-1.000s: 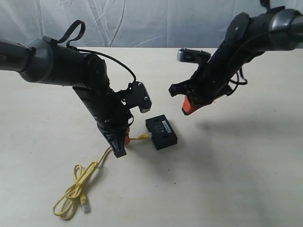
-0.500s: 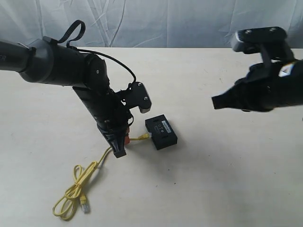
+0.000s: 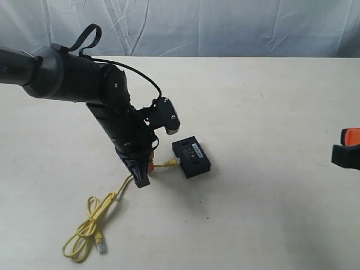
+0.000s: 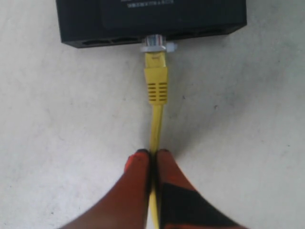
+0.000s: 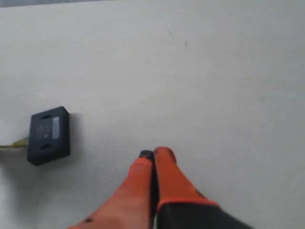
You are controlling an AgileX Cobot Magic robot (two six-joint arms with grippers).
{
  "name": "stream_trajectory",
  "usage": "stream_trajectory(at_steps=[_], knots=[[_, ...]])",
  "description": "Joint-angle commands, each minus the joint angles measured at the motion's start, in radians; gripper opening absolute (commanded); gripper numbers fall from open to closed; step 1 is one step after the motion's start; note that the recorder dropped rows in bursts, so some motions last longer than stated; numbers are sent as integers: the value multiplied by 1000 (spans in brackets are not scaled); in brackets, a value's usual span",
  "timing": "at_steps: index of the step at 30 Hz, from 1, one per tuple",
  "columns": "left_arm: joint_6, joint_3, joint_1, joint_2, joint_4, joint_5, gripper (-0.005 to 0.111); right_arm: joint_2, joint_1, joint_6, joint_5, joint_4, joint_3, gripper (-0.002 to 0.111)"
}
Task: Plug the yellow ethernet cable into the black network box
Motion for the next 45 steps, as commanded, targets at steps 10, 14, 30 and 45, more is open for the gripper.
stream_trajectory(at_steps=[10, 14, 30, 45], knots=[[-1, -7, -3, -2, -16, -50, 11, -41, -130, 49, 165, -129, -83, -1], [-1, -7, -3, -2, -14, -39, 42, -41, -130, 49, 163, -123, -83, -1], [-678, -14, 160, -351, 381, 120, 0, -41, -130, 51, 161, -116, -83, -1], [-765, 348, 383, -1076, 272, -135, 0, -41, -130, 53, 159, -112, -83, -1]])
